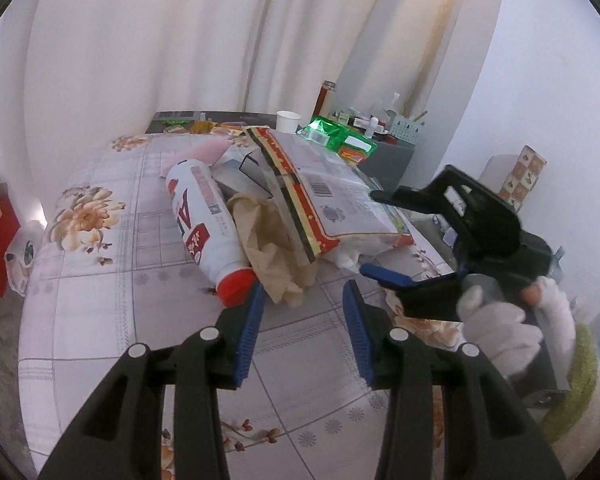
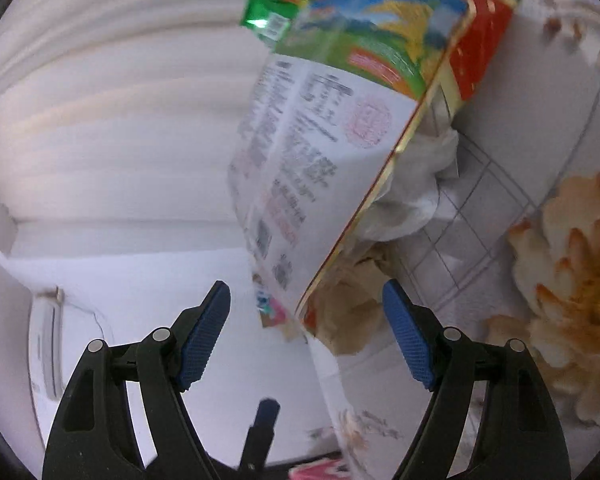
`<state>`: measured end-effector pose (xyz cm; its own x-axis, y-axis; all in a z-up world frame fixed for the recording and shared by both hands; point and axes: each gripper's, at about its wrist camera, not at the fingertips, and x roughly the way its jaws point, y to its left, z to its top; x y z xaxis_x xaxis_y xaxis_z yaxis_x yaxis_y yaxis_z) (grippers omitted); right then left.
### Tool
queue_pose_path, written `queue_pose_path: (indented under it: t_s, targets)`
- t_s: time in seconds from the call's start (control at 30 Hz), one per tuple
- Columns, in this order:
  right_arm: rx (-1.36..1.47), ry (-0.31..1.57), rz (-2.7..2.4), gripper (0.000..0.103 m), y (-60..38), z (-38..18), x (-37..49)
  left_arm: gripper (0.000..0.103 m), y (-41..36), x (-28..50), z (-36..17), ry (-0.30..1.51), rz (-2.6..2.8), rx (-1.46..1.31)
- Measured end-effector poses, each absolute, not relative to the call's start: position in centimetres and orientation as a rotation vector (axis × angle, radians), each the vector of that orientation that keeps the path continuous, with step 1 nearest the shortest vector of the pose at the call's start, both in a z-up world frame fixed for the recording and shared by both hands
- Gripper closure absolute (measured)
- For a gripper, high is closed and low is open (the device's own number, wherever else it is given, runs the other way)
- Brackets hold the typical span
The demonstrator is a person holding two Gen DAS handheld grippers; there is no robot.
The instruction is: Collect trash
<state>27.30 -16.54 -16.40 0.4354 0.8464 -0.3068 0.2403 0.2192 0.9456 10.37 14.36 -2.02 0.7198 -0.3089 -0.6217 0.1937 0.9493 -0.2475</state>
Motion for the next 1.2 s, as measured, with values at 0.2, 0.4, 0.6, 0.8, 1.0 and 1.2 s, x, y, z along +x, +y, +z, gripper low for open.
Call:
queue_pose_path:
  t_s: [0.2,0.4,0.6,0.8,1.0,1.2]
  targets:
    - [1.462,1.080,0.565,0.040,-16.8,-18.9,28.2,0.063,14.7,10.7,-2.8,0.731,-0.288,-0.186]
    - [1.543,1.046,0.577,0.056,-17.2,-20.2,29.5,0.063,14.8,10.9,-3.2,0.741,-0.286,-0.193]
    - [1.587,1.018,0.614,0.087,-18.2,-21.3,29.3,0.063,14.7,10.7,-3.2,0.744,-0.286,-0.187]
    - [1.549,1.023,0.725,0.095,-20.6,-21.5,27.8,0.063,14.7,10.9,-3.0,0.742,-0.283,-0.188]
    - [1.376,1.080,0.840,0.095,-26.5,-20.5,24.5,0.063,14.5,11.0,-1.9,0.710,-0.285,-0.179]
    - [1.150,1.262,0.782,0.095,-31.7,-22.6,21.1,0.063,12.4,11.8,-1.7,0.704,-0.353,-0.191]
